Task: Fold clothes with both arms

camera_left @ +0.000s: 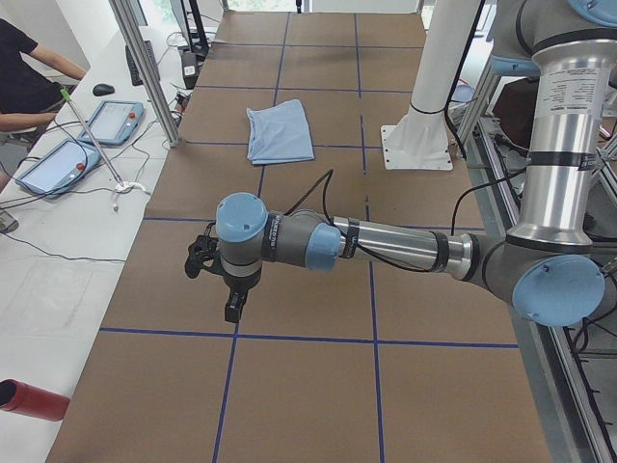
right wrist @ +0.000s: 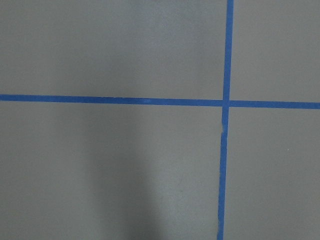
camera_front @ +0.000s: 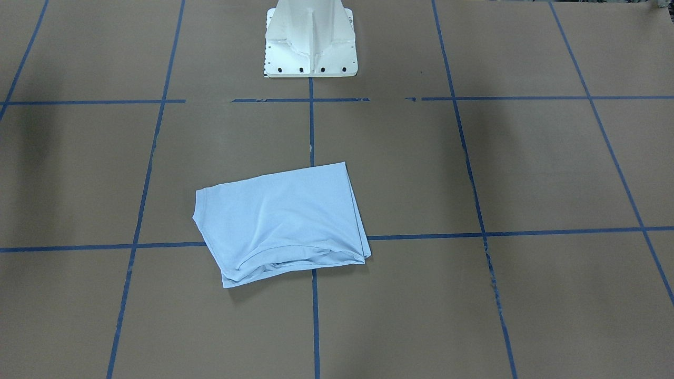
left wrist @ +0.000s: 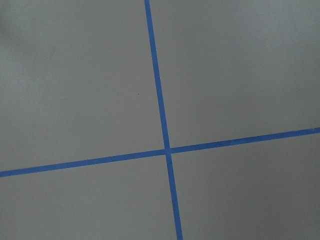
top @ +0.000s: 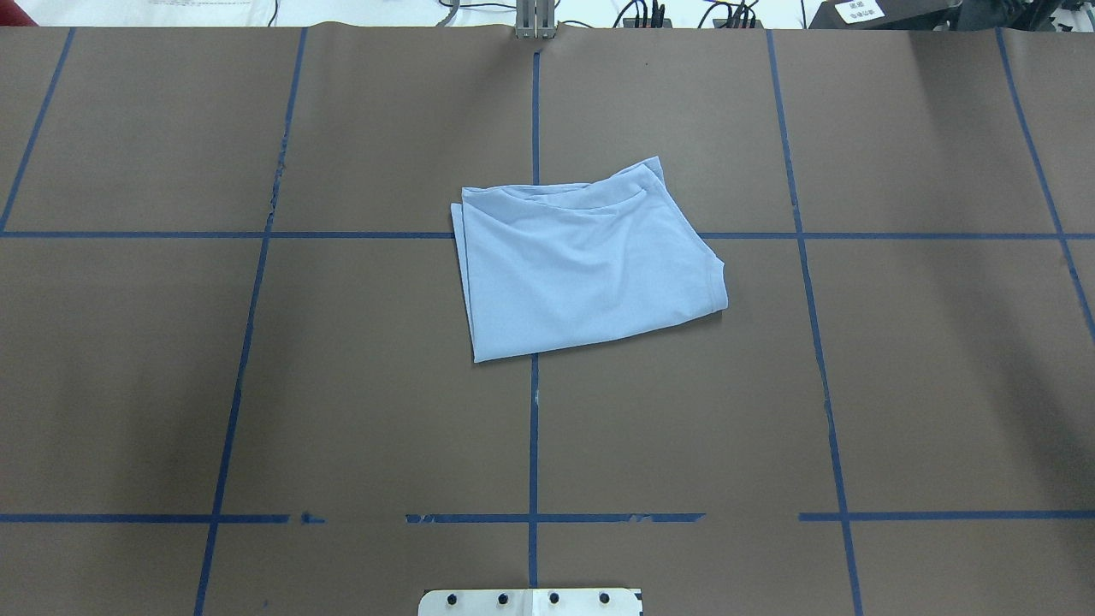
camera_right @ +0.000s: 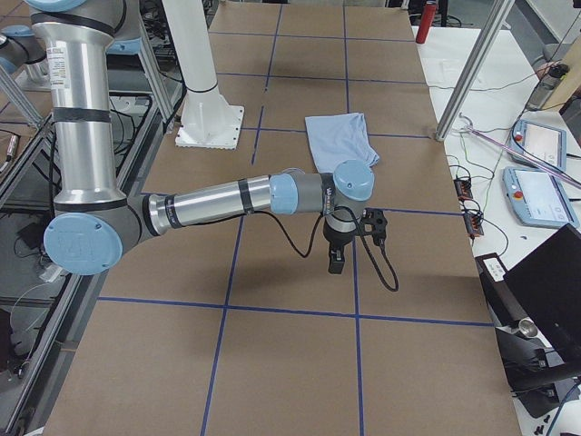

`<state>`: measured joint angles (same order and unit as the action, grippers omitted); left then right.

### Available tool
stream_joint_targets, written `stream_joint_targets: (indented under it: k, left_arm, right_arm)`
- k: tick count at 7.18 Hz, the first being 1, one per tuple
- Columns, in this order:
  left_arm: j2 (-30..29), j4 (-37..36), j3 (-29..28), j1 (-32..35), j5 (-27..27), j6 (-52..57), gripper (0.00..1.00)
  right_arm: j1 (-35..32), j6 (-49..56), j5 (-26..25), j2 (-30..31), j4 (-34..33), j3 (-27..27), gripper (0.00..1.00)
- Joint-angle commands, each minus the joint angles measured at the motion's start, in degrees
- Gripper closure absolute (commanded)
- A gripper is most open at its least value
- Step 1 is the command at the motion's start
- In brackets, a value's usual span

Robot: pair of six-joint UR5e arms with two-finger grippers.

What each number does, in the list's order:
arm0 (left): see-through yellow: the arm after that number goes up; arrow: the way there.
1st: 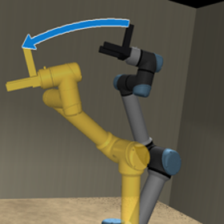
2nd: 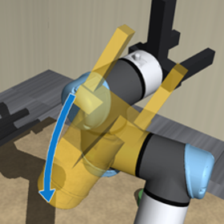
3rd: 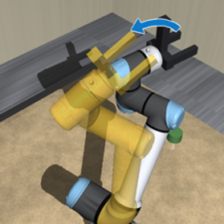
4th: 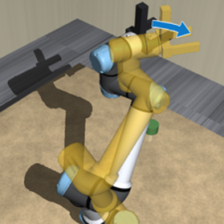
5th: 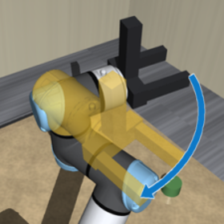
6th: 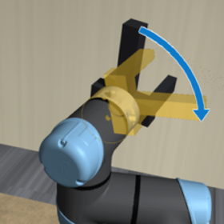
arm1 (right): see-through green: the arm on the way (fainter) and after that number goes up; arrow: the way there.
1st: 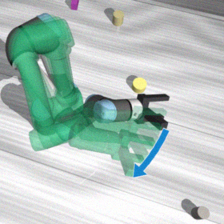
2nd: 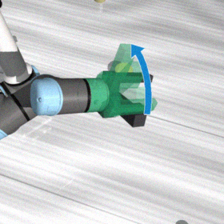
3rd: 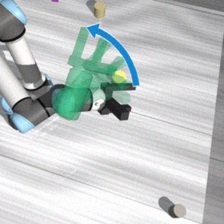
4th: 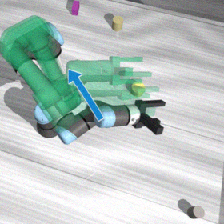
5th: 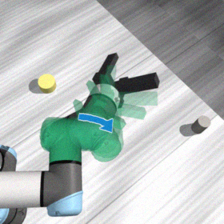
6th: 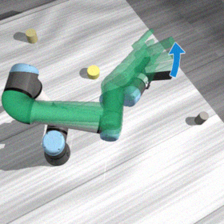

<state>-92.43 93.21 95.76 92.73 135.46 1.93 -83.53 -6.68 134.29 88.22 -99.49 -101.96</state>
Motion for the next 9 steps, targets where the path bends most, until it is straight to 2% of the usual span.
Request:
stream_joint_targets:
  k: [1, 5, 9]
  left_arm:
    - [-0.03, 0.04, 0.04, 0.00, -0.45, 0.00, 0.00]
    - [-0.47, 0.04, -0.40, 0.00, -0.54, -0.17, 0.00]
    - [-2.14, -0.66, -3.91, -0.35, -1.42, -0.26, 0.00]
  right_arm:
    - [0.03, -0.09, 0.18, 0.02, 0.00, 0.01, 0.00]
    - [-0.06, -0.09, 0.71, 1.33, -0.17, 0.53, 0.00]
    - [-0.23, -0.17, 0.27, 2.66, 0.00, 0.62, 0.00]
